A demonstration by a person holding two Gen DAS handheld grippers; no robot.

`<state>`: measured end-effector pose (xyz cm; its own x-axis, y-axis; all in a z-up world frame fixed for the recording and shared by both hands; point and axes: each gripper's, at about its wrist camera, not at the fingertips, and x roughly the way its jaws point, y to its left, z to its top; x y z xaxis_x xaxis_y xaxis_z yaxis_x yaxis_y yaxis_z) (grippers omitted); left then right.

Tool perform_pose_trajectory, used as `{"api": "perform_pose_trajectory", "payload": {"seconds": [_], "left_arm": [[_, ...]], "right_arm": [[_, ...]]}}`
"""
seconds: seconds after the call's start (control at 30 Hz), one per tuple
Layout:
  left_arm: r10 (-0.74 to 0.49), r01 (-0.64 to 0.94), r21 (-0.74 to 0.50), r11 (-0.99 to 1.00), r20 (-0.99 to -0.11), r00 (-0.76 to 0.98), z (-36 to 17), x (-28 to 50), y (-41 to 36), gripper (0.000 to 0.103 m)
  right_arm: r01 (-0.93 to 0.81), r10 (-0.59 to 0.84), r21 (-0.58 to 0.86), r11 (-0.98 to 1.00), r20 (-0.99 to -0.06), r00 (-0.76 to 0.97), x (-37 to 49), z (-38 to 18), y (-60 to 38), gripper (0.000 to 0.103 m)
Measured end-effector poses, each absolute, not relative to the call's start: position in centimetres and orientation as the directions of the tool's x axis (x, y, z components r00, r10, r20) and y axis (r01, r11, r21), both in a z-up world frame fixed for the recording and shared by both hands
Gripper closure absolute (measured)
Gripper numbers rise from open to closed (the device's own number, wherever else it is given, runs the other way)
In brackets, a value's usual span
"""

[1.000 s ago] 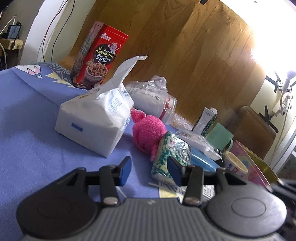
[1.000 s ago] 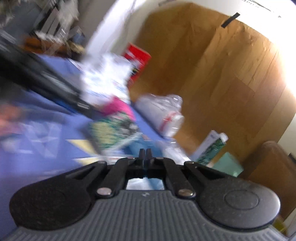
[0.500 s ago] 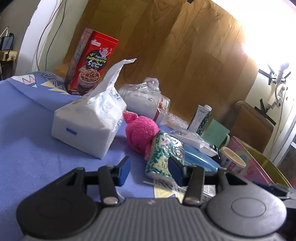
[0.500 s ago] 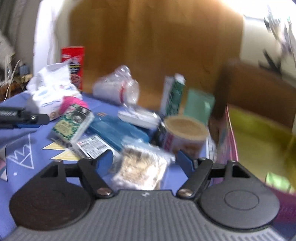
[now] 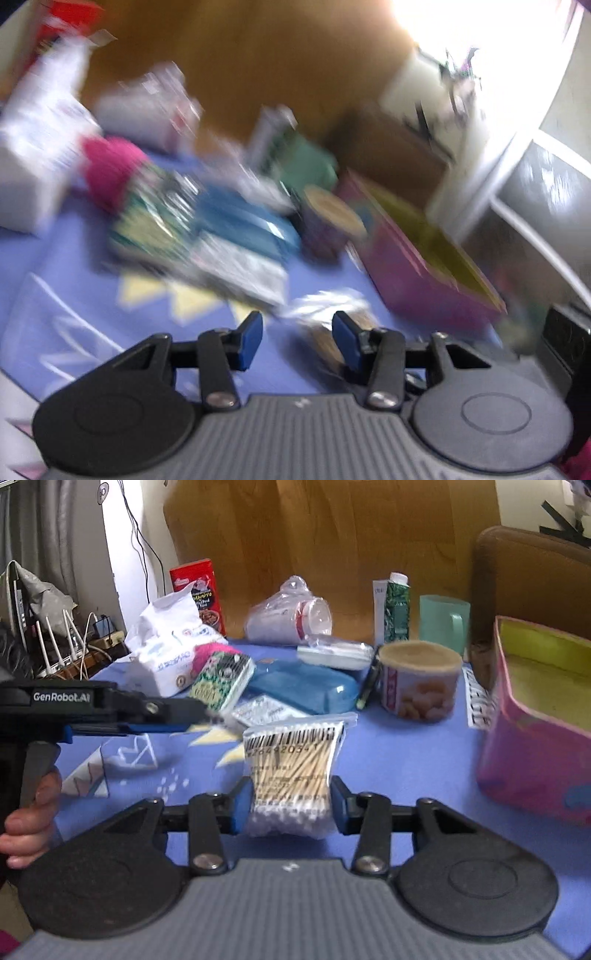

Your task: Organize soft objects

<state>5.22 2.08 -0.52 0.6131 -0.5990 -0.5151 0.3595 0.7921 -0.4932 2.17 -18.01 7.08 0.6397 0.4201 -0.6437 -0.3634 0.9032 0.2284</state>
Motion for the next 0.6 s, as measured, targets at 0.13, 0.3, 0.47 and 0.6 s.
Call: {"api": "perform_pose_trajectory", "payload": {"seconds": [0.13,0.3,0.47,0.6], "left_arm": [[-0.645,0.344,-0.553,0.759,-0.562,0.518,-2.0,6.1,-0.2,0.062],[-0.647,0.357,-0.546,0.758,-0.557,0.52,-1.4,6.4,-1.6,0.068],[-0.683,0.475,-0.492,0.729,-0.492,0.54,2.4,7.0,-5.3,0.07],[-0.719,0.581,-0.424,0.694,-0.43,0.546,5.9,8.1,-10.3,0.07]], "right_arm": [[-0.39,0.427,0.209,0.897,-0.64,0.638,1.6,6.7,-17.9,0.039],[-0.404,0.432,0.199,0.893,-0.634,0.641,1.5,6.3,-18.4,0.051],[-0.335,0.362,0.15,0.93,-0.52,0.773,0.2,7.7,-20.6,0.052],[-0.213,0.236,0.103,0.972,-0.397,0.887,-0.2,9.5,-23.9,0.052]]}}
